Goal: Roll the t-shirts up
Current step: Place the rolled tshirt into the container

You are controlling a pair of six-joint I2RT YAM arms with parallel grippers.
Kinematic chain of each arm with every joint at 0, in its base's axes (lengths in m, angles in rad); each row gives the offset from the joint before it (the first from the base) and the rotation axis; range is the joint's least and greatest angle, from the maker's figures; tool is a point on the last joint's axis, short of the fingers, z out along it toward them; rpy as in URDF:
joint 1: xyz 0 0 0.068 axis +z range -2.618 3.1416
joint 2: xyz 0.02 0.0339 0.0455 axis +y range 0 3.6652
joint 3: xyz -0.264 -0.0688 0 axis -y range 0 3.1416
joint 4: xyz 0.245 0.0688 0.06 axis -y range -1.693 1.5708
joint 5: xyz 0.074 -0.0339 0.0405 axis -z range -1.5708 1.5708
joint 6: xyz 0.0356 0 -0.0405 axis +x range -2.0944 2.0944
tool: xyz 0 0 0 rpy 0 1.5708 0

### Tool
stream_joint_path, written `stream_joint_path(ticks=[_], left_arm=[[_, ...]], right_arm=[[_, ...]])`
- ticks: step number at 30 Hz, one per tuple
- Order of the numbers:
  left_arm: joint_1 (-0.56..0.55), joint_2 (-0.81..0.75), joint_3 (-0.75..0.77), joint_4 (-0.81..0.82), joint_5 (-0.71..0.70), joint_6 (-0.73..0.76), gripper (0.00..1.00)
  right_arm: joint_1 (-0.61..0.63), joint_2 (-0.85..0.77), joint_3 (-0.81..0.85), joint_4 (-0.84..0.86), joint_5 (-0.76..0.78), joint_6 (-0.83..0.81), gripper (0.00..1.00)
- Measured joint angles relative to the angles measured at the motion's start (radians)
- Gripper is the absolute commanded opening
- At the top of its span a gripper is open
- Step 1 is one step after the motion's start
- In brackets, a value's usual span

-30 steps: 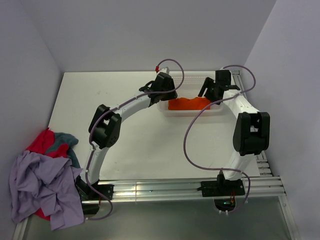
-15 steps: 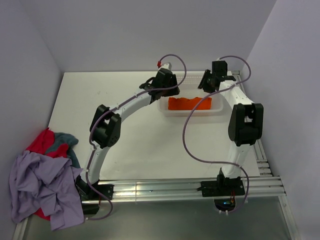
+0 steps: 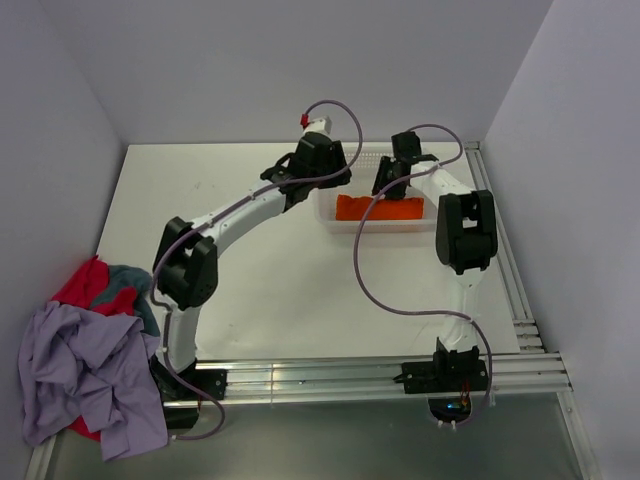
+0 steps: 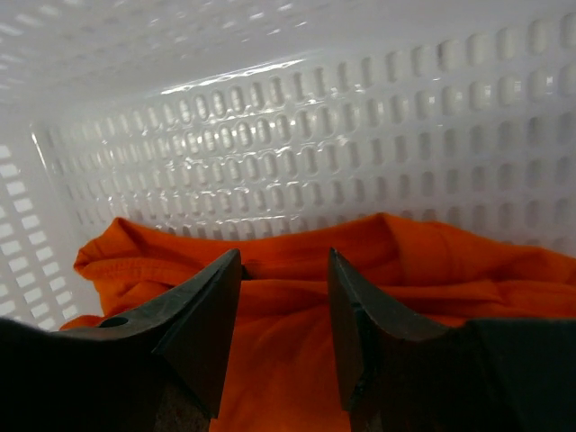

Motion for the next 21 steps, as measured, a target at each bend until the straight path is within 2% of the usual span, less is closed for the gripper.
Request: stream_joint_path(ticks=[8, 15, 21], left_arm=[[0.048, -0.207, -0.226, 0.068, 0.000, -0.033, 0.55], [0.145, -0.199, -0.331, 0.071, 0.036, -0.056, 0.60], [0.154, -0.151, -0.344, 0.126, 0.084, -0.082, 0.67]], right_arm=[[0.035, -0.019, -0.019, -0.052, 0.019, -0.055, 0.50], [0.036, -0.040, -0.024, -0.103, 0.034, -0.085, 0.51], [0.036, -0.035, -0.003, -0.146, 0.034, -0.103, 0.50]])
